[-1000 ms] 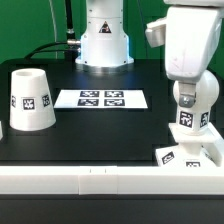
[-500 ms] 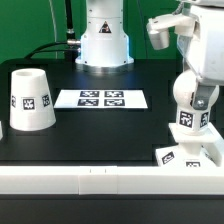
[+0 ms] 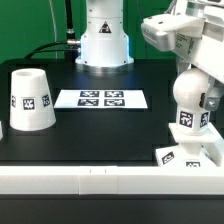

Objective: Assemble lamp

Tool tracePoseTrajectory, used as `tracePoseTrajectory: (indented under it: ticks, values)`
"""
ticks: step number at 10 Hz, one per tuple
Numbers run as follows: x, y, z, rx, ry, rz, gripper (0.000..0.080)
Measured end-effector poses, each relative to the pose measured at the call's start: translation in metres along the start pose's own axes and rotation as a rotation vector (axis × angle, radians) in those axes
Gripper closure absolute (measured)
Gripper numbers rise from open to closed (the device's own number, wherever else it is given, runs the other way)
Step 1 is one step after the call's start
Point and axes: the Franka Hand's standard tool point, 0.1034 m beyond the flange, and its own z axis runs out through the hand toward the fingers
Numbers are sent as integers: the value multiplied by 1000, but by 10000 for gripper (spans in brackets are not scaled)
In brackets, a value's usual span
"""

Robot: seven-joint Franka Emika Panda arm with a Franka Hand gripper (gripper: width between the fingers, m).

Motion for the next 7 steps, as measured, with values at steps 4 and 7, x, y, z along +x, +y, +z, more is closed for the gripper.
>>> tracePoseTrajectory:
  ticks: [4,7]
  values:
    - [-1,0,0,0,0,39,223]
    - [-2,-3,0,25,13,224,223]
